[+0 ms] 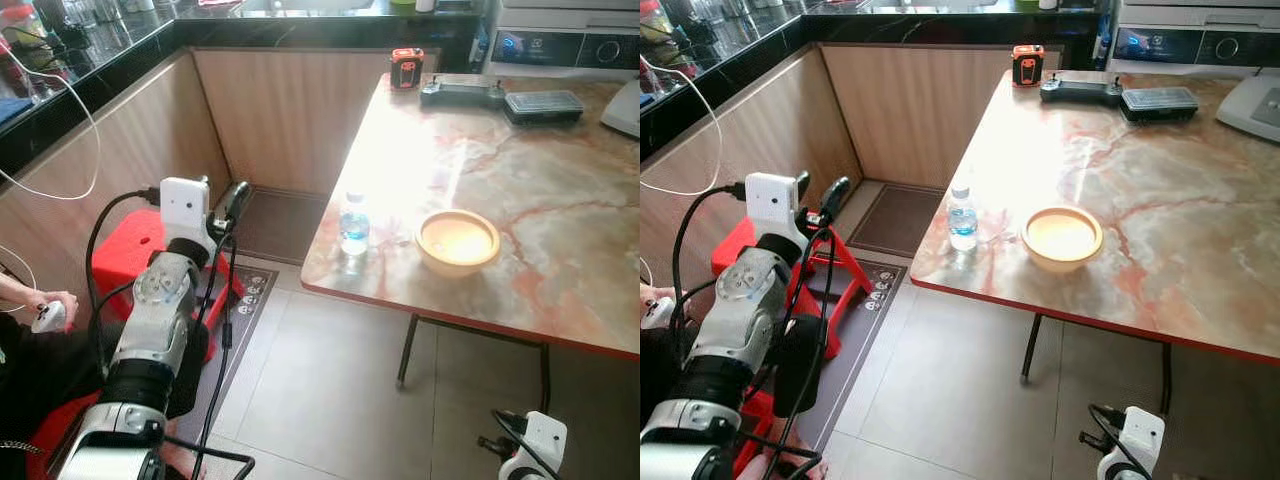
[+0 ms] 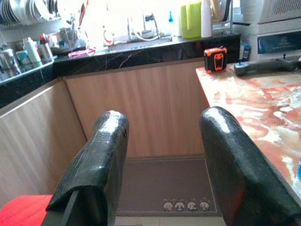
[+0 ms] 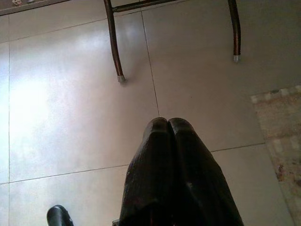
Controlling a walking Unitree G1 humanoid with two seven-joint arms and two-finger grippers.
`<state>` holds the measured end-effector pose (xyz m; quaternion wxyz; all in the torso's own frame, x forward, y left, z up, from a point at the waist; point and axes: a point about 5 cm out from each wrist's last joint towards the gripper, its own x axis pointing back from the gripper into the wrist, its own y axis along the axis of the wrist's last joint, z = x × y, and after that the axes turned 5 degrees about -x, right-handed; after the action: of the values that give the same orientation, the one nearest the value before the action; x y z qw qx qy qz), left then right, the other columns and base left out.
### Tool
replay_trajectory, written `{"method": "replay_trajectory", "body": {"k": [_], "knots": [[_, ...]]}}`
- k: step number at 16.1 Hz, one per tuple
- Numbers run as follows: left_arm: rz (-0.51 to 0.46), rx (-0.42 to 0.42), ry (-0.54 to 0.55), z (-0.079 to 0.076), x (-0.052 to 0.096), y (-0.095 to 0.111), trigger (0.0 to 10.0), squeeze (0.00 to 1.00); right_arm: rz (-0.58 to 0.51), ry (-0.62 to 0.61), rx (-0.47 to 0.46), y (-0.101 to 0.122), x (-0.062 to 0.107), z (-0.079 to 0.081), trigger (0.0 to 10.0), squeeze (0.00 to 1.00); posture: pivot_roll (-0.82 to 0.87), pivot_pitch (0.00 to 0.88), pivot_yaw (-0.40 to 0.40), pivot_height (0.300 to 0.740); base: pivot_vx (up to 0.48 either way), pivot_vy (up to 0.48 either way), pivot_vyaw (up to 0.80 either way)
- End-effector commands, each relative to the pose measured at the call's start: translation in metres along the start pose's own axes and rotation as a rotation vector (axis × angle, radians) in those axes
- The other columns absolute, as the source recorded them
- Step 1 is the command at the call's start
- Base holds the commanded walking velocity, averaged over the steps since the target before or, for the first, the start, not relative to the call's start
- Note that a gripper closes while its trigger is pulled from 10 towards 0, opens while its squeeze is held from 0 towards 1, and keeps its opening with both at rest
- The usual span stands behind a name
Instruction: Restocking fridge
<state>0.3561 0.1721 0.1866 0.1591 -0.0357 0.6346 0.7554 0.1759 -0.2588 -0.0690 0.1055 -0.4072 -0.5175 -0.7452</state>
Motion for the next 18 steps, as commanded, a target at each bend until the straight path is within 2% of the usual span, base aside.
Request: {"method": "replay_trajectory", "body": {"k": [1,9,16,18], "knots": [[-0.014,-0.013,0.012,0.006,-0.002,0.003,10.0,0.00,0.024,-0.003,-0.021,-0.005,0.001,0.000,10.0,0.00,0.05,0.037,0.065,0.740,0.000,0.000,-0.80],[-0.012,-0.009,0.008,0.005,-0.003,0.003,10.0,0.00,0.038,0.001,-0.017,-0.006,0.001,0.000,10.0,0.00,0.05,0.054,0.063,0.740,0.000,0.000,-0.79],[-0.049,-0.030,-0.020,-0.002,-0.006,0.013,10.0,0.00,0.035,-0.001,-0.019,-0.006,0.001,-0.002,10.0,0.00,0.04,0.089,0.069,0.740,0.000,0.000,0.00],[-0.066,-0.016,-0.031,-0.007,-0.002,0.016,10.0,0.00,0.046,-0.002,-0.020,-0.011,0.003,-0.005,10.0,0.00,0.02,0.107,0.067,0.740,0.242,0.000,-0.79]]}}
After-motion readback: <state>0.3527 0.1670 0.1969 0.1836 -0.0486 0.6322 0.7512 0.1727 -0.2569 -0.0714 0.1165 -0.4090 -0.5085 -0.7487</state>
